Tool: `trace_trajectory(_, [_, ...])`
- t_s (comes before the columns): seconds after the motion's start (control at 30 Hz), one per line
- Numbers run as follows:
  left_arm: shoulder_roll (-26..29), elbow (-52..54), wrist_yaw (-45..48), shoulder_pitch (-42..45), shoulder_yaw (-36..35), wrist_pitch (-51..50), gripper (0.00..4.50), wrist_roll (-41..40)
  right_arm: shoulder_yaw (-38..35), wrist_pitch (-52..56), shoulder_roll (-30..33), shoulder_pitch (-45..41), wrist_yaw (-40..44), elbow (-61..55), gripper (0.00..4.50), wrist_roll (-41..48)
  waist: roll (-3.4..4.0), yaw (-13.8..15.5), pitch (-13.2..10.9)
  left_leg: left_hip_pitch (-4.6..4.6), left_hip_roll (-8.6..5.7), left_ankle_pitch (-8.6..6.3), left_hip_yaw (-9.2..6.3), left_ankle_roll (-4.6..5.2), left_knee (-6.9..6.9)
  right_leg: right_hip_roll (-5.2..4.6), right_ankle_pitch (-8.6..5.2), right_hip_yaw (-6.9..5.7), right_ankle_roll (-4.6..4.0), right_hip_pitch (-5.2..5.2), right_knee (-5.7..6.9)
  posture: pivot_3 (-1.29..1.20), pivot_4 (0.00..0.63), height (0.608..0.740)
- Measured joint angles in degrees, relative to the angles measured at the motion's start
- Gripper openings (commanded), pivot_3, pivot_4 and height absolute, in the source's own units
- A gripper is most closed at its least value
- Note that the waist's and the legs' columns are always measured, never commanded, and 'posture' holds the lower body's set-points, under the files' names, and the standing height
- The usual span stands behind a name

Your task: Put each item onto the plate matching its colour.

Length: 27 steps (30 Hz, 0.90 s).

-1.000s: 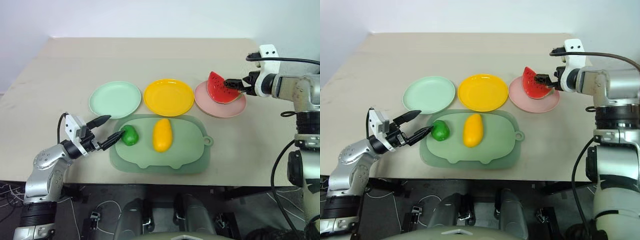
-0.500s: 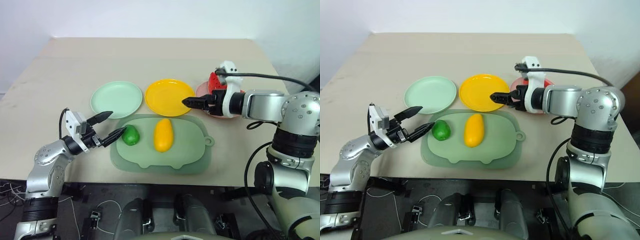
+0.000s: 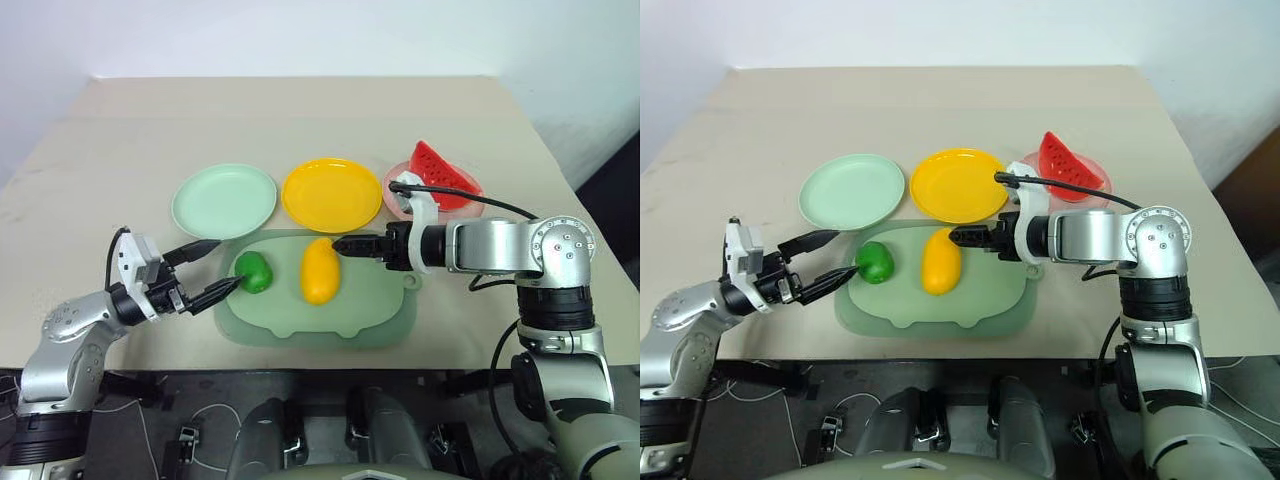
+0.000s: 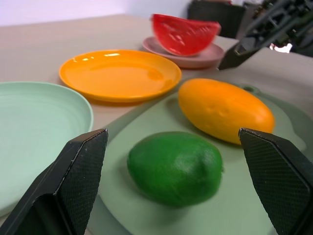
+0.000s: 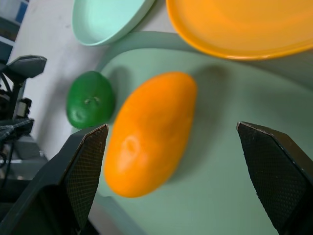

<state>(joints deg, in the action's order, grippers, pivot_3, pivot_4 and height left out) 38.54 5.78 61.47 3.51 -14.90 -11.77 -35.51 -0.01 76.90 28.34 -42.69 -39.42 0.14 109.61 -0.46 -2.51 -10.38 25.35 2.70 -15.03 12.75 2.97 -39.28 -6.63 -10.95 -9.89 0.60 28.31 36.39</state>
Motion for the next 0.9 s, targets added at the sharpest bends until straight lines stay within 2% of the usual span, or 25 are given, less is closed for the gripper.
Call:
trace_trajectory(0.33, [0.6,-0.1,0.3,0.3,-0.4,0.2,4.50,0.0,7.8,-5.2,-3.6,-2.4,-1.4,2.1,4.48,2.0,0.00,0.1,0.0,0.00,0.00,0.00,0.01,0.01,0.00,0.03,0.00,0.02,0.01,-0.03,0.00,0.00,0.150,0.696])
trace_trajectory(0.57, [0.5,-0.1,-0.2,0.3,-0.4,1.2,4.50,0.1,16.3,-4.4,-2.8,-5.2,-4.2,5.4,4.48,1.0,0.00,0.1,0.0,0.00,0.00,0.00,0.02,0.00,0.00,0.02,0.00,0.02,0.01,-0.02,0.00,0.00,0.150,0.696])
trace_trajectory(0.83, [-0.3,-0.2,-0.9,0.3,-0.4,2.0,4.50,0.6,19.0,-0.2,-2.1,-7.7,1.5,4.2,4.48,-9.3,0.01,0.1,0.0,0.00,0.00,0.00,0.02,0.00,0.00,0.02,0.00,0.03,0.01,-0.02,0.00,0.00,0.150,0.696])
trace_trajectory(0.9, [-0.4,-0.3,-1.2,0.3,-0.4,2.1,4.50,0.8,19.0,0.3,-2.3,-7.8,3.5,3.6,4.10,-11.8,0.01,0.1,0.0,0.00,0.00,0.00,0.02,0.00,0.00,0.02,0.00,0.03,0.01,-0.02,0.00,0.00,0.150,0.696])
